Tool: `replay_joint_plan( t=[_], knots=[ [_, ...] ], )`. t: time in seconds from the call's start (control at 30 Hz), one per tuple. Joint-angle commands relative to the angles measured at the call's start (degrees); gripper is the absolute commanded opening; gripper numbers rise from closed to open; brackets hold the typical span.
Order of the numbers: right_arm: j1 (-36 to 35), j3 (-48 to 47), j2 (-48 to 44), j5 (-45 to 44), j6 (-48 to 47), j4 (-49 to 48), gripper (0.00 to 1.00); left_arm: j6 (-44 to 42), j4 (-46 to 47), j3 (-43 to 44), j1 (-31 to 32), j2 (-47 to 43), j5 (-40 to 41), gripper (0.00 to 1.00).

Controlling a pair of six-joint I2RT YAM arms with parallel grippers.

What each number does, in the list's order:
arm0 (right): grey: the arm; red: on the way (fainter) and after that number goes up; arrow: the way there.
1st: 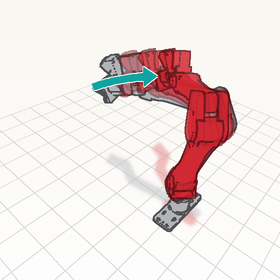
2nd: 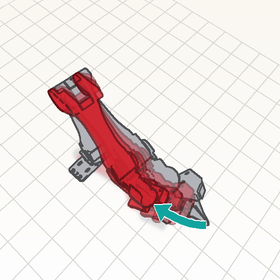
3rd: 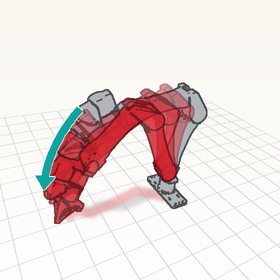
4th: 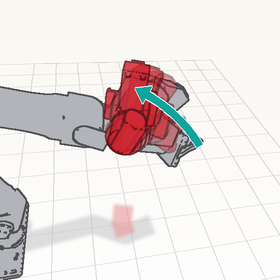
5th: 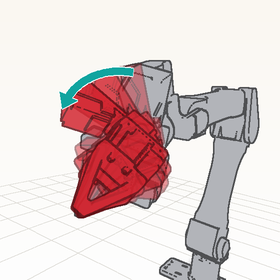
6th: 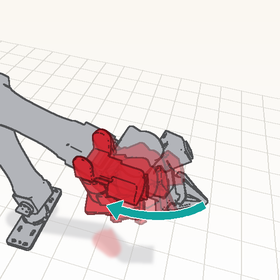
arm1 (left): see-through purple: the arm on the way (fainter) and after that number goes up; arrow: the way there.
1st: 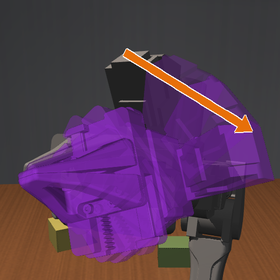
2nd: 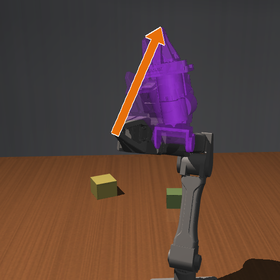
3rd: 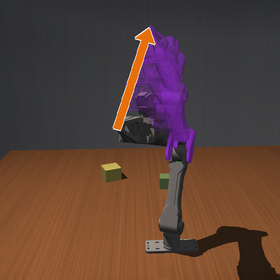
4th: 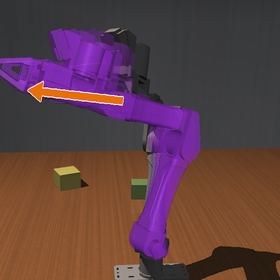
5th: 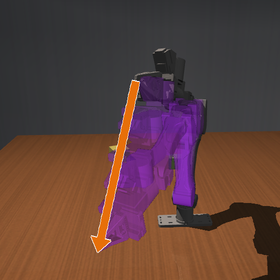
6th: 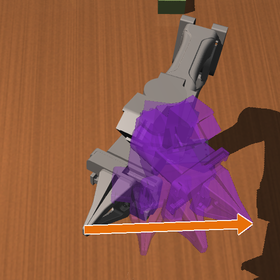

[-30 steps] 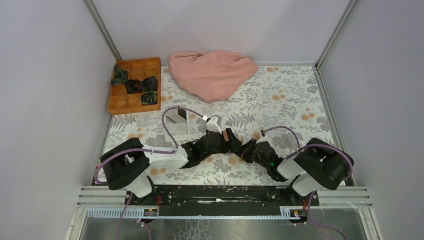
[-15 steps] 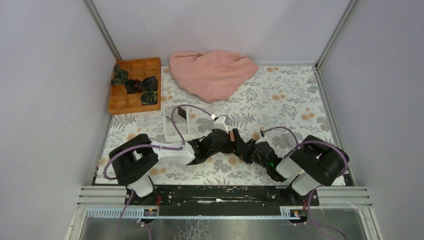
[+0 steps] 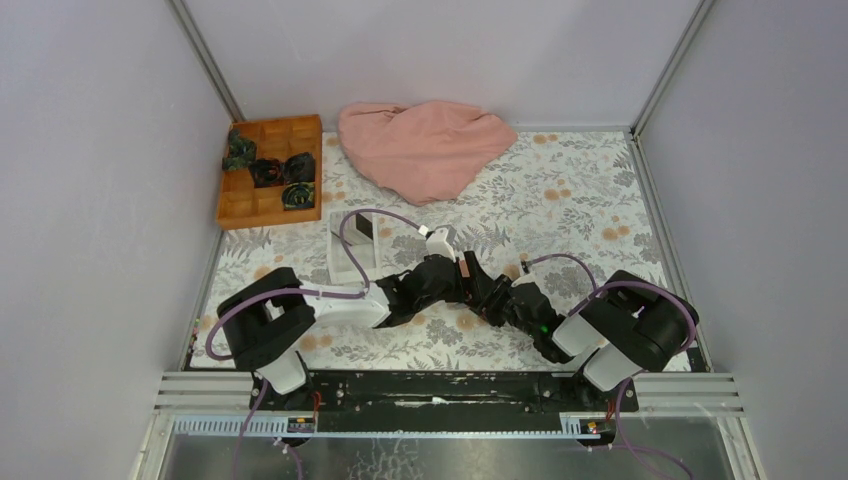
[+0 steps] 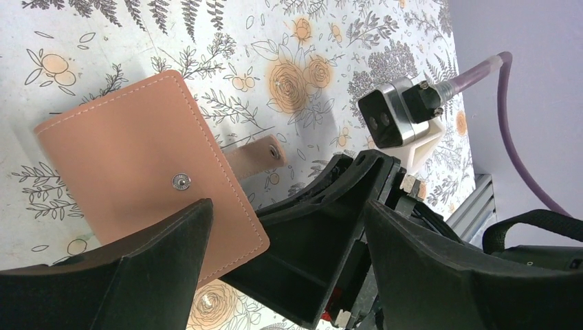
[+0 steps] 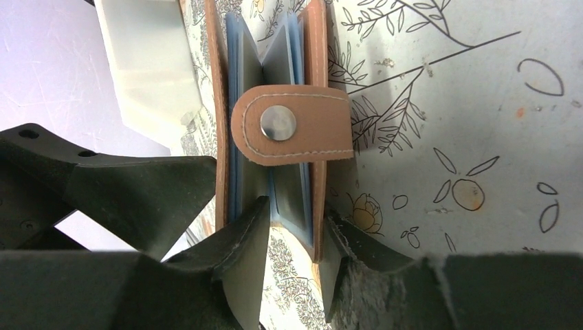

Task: Put the credit cards into the card holder
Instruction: Close the card holder at the center of the board.

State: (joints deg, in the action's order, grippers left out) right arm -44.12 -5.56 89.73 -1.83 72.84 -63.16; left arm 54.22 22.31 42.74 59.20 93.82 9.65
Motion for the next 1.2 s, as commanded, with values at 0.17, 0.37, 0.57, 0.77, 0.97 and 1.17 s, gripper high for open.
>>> replay_joint_plan(
  t=[0.17,0.37,0.57,0.77,0.97,1.17],
  knots=[
    [-0.4,0.4,-2.2,0.6,-5.9,7.6,0.43,2.1,-8.6,-1.2,0.9,3.3,-1.1,0.88],
    [-0.4,0.9,-5.6,0.6,-6.9,11.6,0.44,2.2,-9.2,-1.1,0.9,3.5,-1.1,0.88],
    [-0.4,1.9,-8.1,-0.2,-7.0,13.6,0.46,2.3,-8.7,-0.9,0.9,5.1,-2.1,0.88],
    [-0.4,2.4,-8.2,-0.4,-6.5,12.1,0.49,2.4,-8.4,-1.8,0.8,4.5,-2.3,0.88],
    [-0.4,3.2,-8.1,0.2,-6.1,11.2,0.5,2.3,-8.1,-2.7,0.8,4.1,-2.7,0.88],
    [-0.4,4.0,-11.0,-0.4,-6.1,13.6,0.5,2.6,-7.2,-3.7,0.8,3.8,-3.0,0.88]
  ],
)
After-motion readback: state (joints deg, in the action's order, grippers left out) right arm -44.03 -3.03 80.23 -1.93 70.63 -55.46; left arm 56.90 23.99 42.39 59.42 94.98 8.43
